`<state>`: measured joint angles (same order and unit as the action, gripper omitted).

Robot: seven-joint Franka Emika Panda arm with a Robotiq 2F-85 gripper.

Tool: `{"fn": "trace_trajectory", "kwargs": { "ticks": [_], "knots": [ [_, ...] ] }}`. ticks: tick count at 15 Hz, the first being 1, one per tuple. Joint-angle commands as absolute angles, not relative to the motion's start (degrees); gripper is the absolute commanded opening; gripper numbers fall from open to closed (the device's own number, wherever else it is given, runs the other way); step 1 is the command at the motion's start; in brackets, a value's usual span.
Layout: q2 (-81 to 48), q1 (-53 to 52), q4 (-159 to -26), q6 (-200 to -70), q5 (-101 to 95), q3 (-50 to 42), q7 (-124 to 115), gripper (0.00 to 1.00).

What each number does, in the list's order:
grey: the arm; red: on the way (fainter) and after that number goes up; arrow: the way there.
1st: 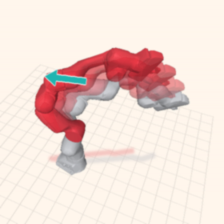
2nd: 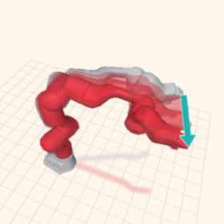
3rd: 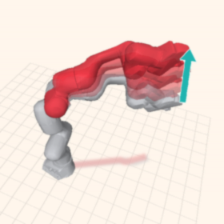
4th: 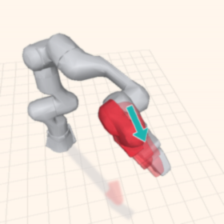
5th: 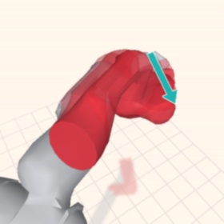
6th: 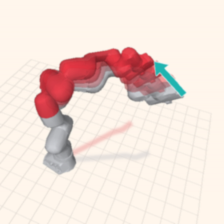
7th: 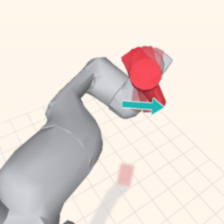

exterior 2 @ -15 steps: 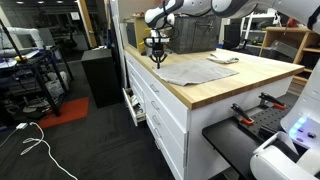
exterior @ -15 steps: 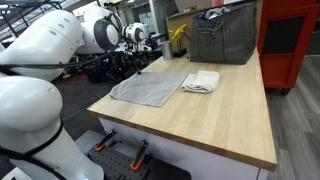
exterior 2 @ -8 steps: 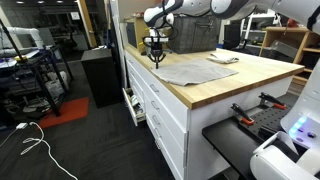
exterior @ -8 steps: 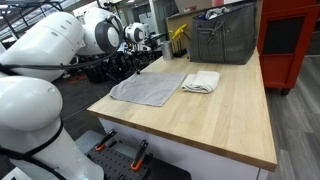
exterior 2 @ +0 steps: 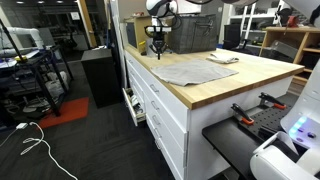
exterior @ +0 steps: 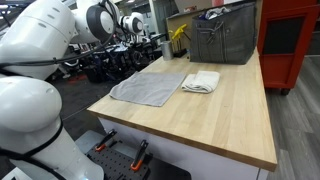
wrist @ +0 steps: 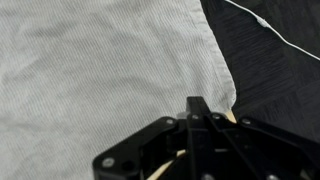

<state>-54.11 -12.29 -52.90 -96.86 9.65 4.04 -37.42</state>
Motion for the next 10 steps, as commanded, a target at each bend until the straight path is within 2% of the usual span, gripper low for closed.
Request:
{"fn": "trace_trajectory", "kwargs": {
  "ticks": [1,8,9,10],
  "knots": [
    [-44.8,-10.7,-66.8,-96.1,11.3,5.0,-34.7,0.0],
    [-33.7,-12.9,-84.5,-103.2,9.0,3.0,-32.7,0.0],
    [-31.8,-12.6,-86.9,-104.3,9.3,3.2,-32.3,0.25],
    [-29.8,-11.7,-89.5,-104.8,10.6,3.7,-31.1,0.27]
  ]
}}
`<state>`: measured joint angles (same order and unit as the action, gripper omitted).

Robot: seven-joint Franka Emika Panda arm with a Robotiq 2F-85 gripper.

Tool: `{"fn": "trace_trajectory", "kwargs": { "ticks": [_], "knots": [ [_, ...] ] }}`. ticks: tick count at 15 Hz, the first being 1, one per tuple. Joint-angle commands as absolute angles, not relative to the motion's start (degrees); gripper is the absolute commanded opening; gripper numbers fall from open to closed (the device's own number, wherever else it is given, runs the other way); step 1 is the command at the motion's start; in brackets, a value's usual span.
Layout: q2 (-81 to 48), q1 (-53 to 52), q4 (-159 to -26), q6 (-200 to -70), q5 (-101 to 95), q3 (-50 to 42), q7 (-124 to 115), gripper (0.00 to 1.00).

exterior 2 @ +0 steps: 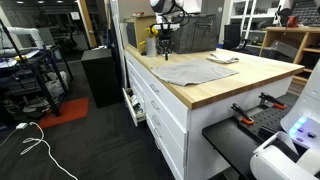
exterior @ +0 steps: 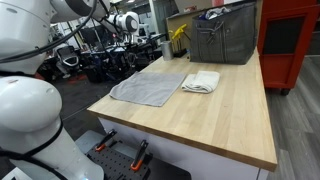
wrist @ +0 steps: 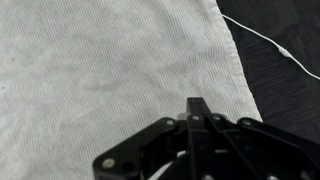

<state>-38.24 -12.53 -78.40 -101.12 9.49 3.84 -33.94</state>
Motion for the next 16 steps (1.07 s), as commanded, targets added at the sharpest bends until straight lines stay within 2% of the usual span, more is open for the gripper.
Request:
{"fn": "trace_trajectory", "kwargs": {
  "ticks": [1,2,3,5,7,8,10,13,15,16],
  "knots": [
    [-27.6,-9.7,-92.1,-103.5,12.3,4.4,-27.6,0.32],
    [-34.6,-12.5,-83.2,-102.1,10.4,3.5,-32.1,0.4],
    [-33.5,-12.3,-84.5,-102.1,10.5,3.5,-31.5,0.22],
    [-33.7,-12.2,-84.2,-102.1,10.5,3.4,-31.5,0.38],
    [-34.4,-12.7,-84.0,-102.2,10.5,3.5,-31.6,0.41],
    [-34.3,-13.1,-84.0,-102.3,9.4,3.0,-32.2,0.66],
    [-33.3,-14.0,-86.4,-106.2,7.0,1.8,-34.3,0.73],
    [-31.2,-13.7,-93.5,-116.0,7.8,1.2,-36.7,0.95],
    [-29.7,-13.9,-99.8,-122.7,8.6,1.4,-38.4,1.0],
    [-28.8,-14.1,-103.0,-125.8,8.9,1.5,-39.3,0.96]
  ]
}}
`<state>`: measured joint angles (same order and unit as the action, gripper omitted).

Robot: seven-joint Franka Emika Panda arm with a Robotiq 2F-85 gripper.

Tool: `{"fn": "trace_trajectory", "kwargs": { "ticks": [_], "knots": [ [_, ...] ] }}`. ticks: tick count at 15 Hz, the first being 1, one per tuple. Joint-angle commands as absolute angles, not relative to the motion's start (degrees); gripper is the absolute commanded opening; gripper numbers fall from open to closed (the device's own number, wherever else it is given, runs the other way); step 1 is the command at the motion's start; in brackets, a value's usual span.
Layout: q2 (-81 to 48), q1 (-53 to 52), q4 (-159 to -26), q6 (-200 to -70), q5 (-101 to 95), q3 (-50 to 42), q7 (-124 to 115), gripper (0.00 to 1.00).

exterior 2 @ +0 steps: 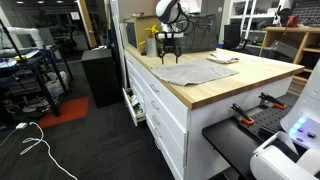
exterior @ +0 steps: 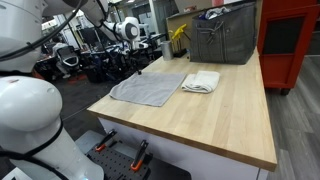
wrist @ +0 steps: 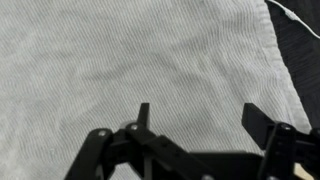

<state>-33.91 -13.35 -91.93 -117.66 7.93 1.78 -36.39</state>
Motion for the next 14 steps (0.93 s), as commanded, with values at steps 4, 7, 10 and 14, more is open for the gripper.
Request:
{"fn": "trace_trajectory", "kwargs": {
  "ticks": [4,7,10,14],
  "knots": [
    [-24.3,-14.8,-115.0,-138.2,11.7,2.9,-42.7,0.59],
    [-18.3,-15.9,-123.6,-146.5,12.1,3.3,-45.3,0.36],
    [-14.1,-16.4,-128.9,-150.4,11.9,4.0,-48.4,0.27],
    [-8.9,-16.2,-133.4,-150.7,11.0,4.9,-51.5,0.61]
  ]
}}
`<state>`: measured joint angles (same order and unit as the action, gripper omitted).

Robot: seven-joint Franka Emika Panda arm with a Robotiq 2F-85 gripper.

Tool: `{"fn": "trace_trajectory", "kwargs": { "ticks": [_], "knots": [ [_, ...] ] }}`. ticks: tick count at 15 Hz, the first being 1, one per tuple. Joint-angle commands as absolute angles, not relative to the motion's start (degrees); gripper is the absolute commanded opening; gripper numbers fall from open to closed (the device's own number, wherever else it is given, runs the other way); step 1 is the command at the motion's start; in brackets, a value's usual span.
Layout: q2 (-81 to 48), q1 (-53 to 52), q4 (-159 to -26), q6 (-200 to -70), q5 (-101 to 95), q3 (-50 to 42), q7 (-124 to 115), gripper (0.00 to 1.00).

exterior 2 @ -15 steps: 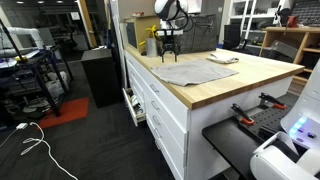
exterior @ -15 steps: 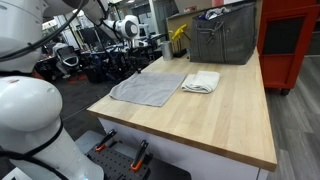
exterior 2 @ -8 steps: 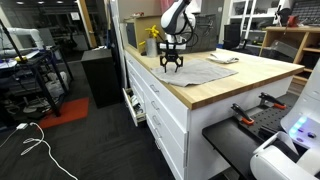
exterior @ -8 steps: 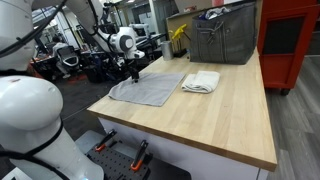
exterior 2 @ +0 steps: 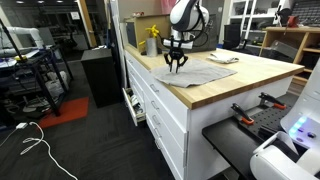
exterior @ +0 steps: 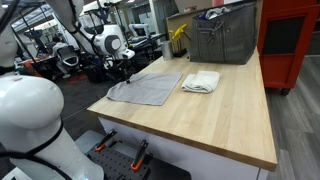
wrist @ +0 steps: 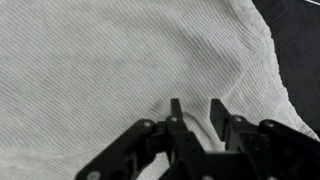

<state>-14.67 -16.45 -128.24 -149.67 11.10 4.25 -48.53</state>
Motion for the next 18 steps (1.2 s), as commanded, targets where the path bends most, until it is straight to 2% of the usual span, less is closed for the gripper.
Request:
{"fn": "trace_trajectory", "kwargs": {
  "ticks": [1,4,6,12,18],
  "knots": [
    [-7.4,-16.0,-134.3,-150.1,11.2,5.3,-51.9,0.67],
    [-3.5,-15.4,-137.2,-148.7,12.3,6.7,-52.1,0.92],
    [-2.0,-14.9,-138.8,-147.2,16.2,8.4,-50.4,1.0],
    [-2.2,-15.0,-143.5,-145.9,33.1,12.6,-45.5,1.0],
    [-0.7,-14.5,-147.9,-146.1,46.2,12.8,-40.3,1.0]
  ]
}}
